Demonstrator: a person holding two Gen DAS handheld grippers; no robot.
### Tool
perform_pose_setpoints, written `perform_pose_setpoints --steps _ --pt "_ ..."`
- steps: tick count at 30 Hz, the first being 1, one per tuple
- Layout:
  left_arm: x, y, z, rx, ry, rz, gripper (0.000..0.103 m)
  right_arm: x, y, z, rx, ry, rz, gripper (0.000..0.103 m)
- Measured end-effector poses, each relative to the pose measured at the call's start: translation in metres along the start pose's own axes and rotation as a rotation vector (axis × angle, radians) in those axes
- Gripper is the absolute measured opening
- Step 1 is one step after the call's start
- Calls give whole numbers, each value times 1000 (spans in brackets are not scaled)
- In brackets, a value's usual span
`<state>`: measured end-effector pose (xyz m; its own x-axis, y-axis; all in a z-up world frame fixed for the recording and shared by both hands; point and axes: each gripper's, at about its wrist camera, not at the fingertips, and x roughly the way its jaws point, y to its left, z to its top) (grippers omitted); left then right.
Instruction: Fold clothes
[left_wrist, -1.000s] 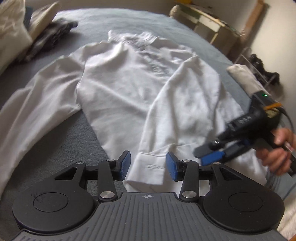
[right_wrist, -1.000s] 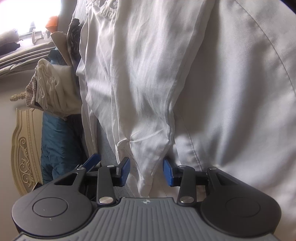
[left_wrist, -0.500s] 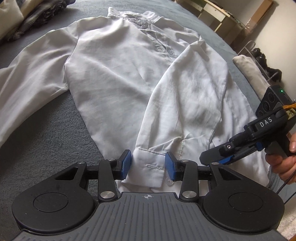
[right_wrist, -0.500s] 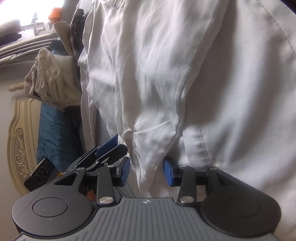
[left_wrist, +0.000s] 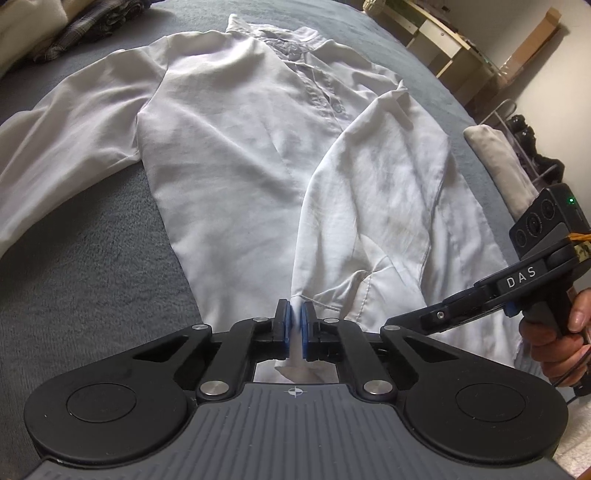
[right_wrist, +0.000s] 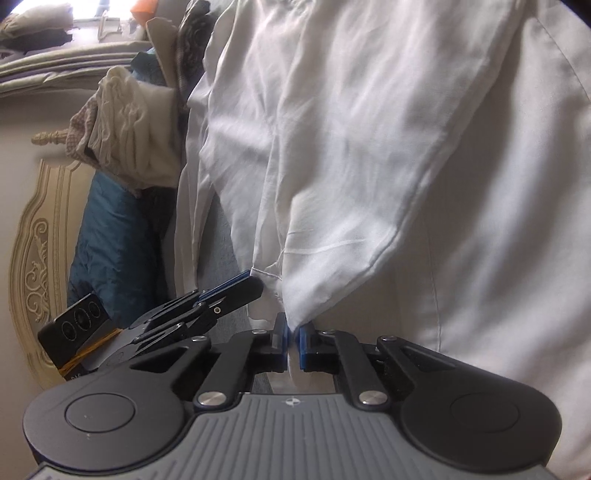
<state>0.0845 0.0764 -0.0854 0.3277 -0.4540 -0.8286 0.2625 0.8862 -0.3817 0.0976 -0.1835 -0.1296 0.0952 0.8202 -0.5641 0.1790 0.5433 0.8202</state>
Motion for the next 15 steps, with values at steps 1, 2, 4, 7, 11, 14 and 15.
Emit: perform_pose_setpoints --steps 1,2,4,7,11,14,15 --pt "-2 -2 -2 6 2 0 3 -1 0 -2 -2 7 -1 6" --pt "-4 -5 -4 12 4 0 3 -2 0 -4 -1 14 -1 6" --pt "-8 -9 -9 25 12 4 3 -2 -1 -10 -4 29 -6 5" --pt "-11 -12 -18 28 30 7 2 -2 0 -19 -17 53 -18 5" --pt "-12 -14 -28 31 53 19 2 3 1 -31 -35 94 -46 5" --pt "-14 -15 -35 30 62 20 2 4 2 -37 -55 107 -60 5" --pt "-15 -15 -36 29 65 20 2 4 3 -39 -60 109 -62 5"
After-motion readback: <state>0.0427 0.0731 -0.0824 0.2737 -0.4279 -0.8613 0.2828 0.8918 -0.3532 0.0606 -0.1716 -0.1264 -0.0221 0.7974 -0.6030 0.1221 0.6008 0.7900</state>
